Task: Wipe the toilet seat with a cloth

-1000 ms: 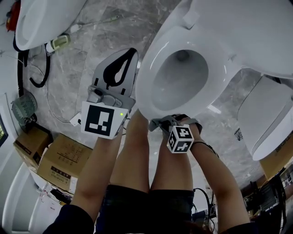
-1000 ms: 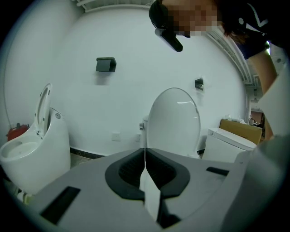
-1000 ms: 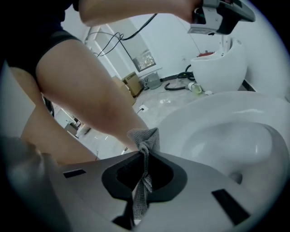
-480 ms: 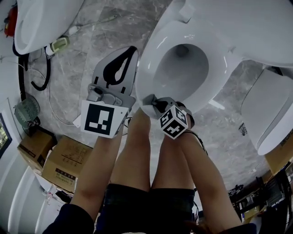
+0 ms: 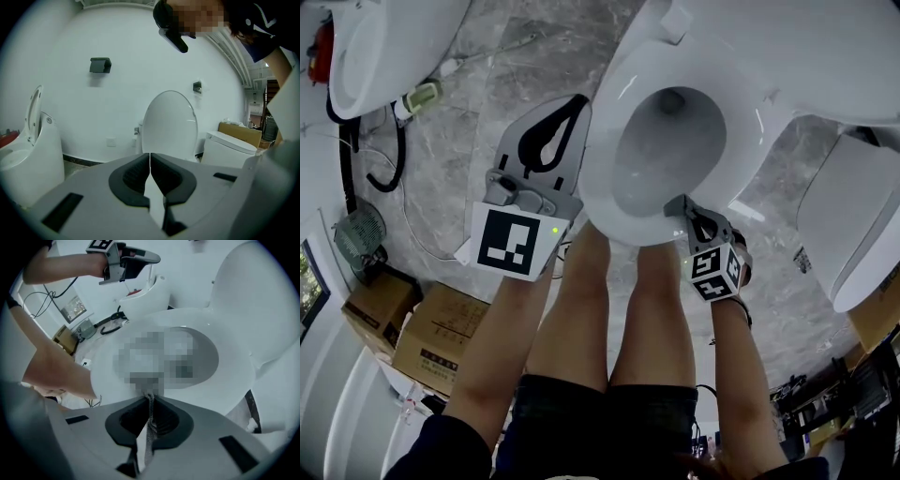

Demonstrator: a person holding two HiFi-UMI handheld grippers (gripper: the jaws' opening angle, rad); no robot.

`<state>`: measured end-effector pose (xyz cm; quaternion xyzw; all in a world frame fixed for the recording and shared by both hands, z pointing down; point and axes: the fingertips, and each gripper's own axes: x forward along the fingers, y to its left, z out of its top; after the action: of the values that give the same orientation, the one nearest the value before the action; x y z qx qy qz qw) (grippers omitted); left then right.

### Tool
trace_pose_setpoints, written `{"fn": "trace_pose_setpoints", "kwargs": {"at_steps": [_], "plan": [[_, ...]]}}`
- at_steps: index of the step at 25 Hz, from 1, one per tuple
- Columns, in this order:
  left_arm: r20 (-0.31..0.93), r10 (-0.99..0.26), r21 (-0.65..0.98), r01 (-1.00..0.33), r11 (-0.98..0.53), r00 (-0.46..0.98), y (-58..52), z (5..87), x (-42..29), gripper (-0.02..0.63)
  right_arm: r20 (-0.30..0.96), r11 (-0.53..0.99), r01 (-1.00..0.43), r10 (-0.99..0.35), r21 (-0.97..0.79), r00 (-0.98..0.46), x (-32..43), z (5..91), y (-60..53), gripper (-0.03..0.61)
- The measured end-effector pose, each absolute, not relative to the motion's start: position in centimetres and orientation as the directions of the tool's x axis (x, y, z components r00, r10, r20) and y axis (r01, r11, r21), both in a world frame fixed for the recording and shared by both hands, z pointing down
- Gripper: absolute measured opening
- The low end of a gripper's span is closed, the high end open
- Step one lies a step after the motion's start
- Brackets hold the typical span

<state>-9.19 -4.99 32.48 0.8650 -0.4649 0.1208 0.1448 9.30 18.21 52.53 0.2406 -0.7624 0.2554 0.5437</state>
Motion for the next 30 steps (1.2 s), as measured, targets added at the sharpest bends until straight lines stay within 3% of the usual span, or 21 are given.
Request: {"fn": "trace_pose_setpoints", "kwargs": {"at_steps": [3, 8, 14, 21, 25, 30], "plan": [[0.346, -0.765, 0.141, -0.837, -0.53, 0.543, -4.9, 32.6, -8.9, 0.025, 0.925, 0.747, -0.624, -0.034, -0.228, -0.378, 4.9, 52.5, 21.0, 0.034], [0.359, -0.748, 0.142, -0.825, -0.547, 0.558, -4.6, 33.2, -8.2, 0.025, 0.838, 0.816, -0.437, 0.102, -0.379, -0.537, -4.8, 51.5, 26.1, 0.034], [0.361, -0.74, 0.134, -0.817, -0.561, 0.568, -4.6, 33.4, -7.6, 0.025, 0.861, 0.867, -0.396, 0.071, -0.303, -0.503, 1.5, 51.8, 25.8, 0.034], [0.357, -0.733, 0.144, -0.81, -0.569, 0.579, -4.6, 33.3, -6.5, 0.025, 0.923, 0.756, -0.651, -0.194, -0.076, -0.333, 13.5, 51.9, 17.4, 0.034], [0.357, -0.733, 0.143, -0.809, -0.57, 0.579, -4.7, 33.1, -6.1, 0.025, 0.909, 0.697, -0.703, -0.188, -0.144, -0.373, 10.7, 52.2, 19.0, 0.034], [0.378, -0.715, 0.128, -0.798, -0.589, 0.588, -4.4, 33.6, -5.6, 0.025, 0.835, 0.771, -0.539, -0.016, -0.341, -0.551, 0.1, 51.9, 24.0, 0.034]]}}
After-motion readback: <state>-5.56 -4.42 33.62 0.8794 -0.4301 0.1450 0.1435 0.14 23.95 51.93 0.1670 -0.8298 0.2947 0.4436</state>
